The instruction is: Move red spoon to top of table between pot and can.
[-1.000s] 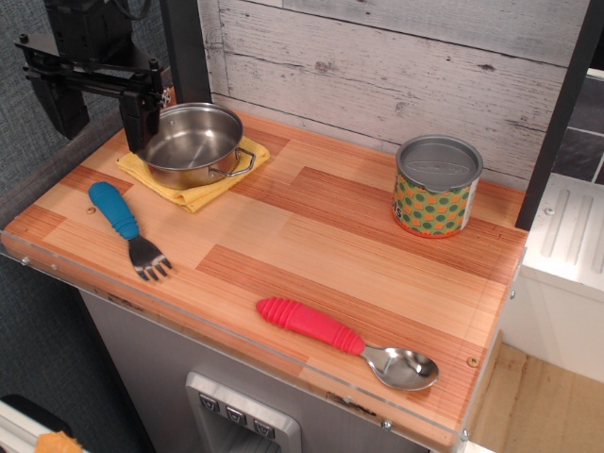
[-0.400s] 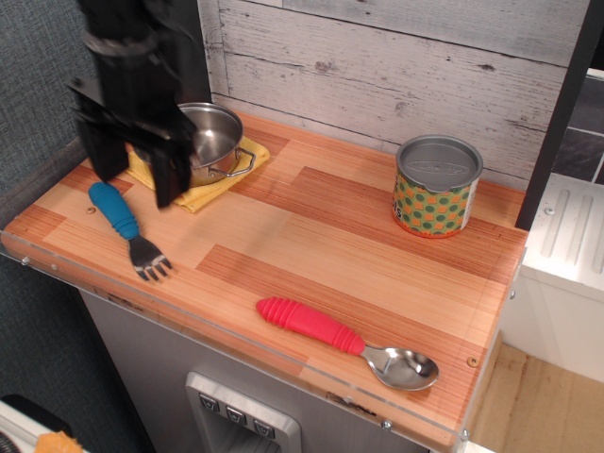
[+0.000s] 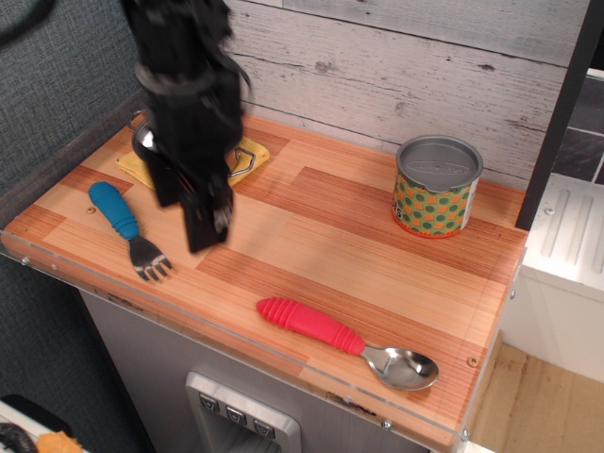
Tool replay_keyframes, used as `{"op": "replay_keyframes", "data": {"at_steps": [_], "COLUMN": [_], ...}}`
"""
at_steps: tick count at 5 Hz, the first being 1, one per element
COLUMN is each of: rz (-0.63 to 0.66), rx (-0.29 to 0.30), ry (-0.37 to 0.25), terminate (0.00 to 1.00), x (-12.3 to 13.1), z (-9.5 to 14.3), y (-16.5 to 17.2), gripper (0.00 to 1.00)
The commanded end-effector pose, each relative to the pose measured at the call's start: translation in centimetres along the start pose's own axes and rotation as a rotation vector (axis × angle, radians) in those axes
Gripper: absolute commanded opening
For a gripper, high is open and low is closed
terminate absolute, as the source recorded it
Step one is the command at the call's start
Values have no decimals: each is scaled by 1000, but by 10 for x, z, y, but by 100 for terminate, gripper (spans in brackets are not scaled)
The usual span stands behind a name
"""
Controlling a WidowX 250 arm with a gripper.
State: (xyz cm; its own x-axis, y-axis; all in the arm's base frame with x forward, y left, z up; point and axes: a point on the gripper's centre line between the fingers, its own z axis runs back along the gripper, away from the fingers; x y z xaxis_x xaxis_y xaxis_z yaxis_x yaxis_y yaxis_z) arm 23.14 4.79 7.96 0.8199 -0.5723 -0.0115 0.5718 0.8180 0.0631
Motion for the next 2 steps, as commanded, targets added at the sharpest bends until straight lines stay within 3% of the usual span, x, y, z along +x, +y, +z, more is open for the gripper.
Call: {"op": "replay_keyframes", "data": {"at_steps": [1, 2], "rz": [-485, -716], "rx": [24, 39], "ry": [-49, -72], "terminate": [0, 0], "x": [16, 26], "z": [-12, -23], "y": [-31, -50], "gripper": [100, 100]}}
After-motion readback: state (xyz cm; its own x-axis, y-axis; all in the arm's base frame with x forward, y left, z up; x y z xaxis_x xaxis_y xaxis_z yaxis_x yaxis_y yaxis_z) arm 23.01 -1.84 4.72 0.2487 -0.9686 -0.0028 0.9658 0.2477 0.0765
